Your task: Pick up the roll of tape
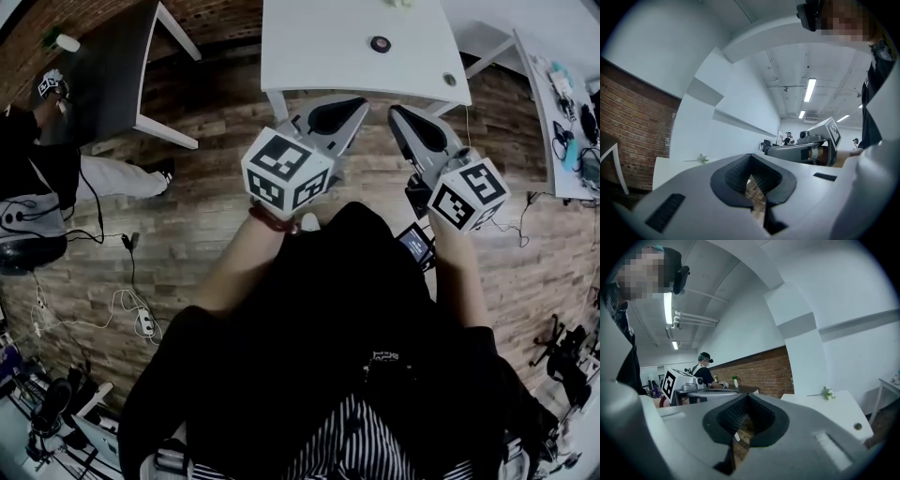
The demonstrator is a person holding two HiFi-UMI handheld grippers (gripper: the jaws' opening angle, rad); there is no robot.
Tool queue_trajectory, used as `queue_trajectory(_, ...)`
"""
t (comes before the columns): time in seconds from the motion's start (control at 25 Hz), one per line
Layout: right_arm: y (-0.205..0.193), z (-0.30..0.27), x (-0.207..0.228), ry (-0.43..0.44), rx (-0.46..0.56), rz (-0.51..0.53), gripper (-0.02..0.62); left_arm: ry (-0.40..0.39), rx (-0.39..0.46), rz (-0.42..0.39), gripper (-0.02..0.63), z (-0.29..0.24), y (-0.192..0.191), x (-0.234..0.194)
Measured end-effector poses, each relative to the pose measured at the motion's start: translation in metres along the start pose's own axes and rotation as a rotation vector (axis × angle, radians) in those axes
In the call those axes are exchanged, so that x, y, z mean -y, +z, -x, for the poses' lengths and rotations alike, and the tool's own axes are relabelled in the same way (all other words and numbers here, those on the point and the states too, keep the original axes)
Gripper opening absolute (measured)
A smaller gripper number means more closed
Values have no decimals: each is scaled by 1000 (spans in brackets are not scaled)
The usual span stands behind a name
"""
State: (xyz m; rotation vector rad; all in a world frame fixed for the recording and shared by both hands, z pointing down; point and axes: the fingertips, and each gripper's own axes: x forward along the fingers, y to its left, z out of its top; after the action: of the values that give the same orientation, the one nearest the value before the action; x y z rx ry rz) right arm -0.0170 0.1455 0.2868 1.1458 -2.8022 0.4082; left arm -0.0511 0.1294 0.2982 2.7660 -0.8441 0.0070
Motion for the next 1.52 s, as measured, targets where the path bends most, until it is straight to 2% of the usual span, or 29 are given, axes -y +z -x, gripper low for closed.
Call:
queue_trajectory(0.2,8,-16,0,41,-3,7,3,37,18,7,3,8,6,-12)
queue_trajectory(0.36,7,-42,8,75,-16,6,3,83,8,29,3,11,0,-41)
queue_trajectory(0.56,18,-73,33,112,-8,5,3,119,15,5,3,-6,13,-73)
queue_trajectory(0.72,25,-96,58,126,-19,8,3,128,14,17,3,-26,16,-100)
queue_trajectory(1.0,46,-142,121,141,-53,-17,3,113,38,68,3,-76,37,-152)
queue_trajectory(1.16,56,-158,161,168,-59,-4,3,131,18,51,3,-110,46,-175)
queue_trajectory(1.52,84,-166,274,188,-42,-73,3,137,-6,52,3,-188,63,-214)
